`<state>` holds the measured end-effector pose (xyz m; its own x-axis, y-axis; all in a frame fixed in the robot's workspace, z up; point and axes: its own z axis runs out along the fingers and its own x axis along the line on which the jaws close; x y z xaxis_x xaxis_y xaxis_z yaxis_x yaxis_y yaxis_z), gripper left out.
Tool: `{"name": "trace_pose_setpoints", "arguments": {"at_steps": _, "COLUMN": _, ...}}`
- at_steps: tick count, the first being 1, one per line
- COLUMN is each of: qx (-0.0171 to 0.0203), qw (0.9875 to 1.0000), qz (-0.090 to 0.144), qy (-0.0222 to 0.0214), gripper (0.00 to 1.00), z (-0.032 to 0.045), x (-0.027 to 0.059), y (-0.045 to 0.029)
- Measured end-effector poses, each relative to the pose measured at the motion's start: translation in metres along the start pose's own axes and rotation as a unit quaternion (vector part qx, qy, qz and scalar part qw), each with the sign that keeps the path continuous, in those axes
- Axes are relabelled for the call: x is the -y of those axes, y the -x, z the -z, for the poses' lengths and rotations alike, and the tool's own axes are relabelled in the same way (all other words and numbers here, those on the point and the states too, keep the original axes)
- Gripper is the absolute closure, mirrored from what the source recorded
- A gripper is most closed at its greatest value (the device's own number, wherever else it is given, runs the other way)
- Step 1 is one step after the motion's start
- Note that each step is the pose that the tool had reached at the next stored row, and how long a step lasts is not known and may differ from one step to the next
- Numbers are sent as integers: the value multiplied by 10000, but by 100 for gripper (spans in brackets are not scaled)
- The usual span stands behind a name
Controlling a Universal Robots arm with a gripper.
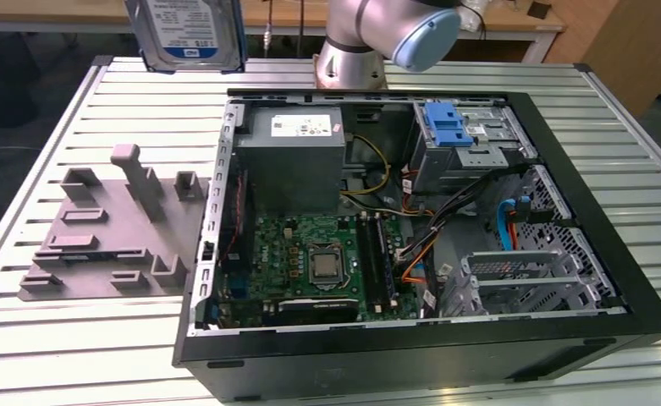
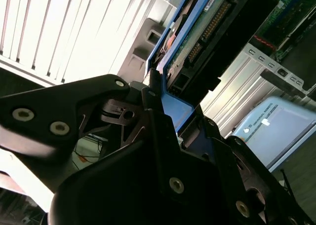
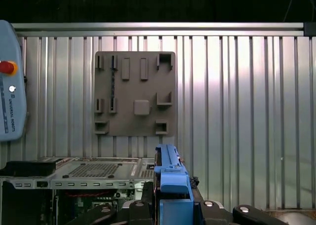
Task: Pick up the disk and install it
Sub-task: 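Pick up the disk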
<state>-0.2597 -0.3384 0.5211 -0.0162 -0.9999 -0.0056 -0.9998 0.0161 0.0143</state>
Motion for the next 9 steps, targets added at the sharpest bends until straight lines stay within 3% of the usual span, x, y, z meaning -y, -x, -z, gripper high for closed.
{"name": "trace_pose_setpoints", "arguments": {"at_steps": 9, "qx": 0, "qw": 10000, "qz": 0, "qy": 7, "gripper": 64, "z": 6, "x": 376, "y": -10}}
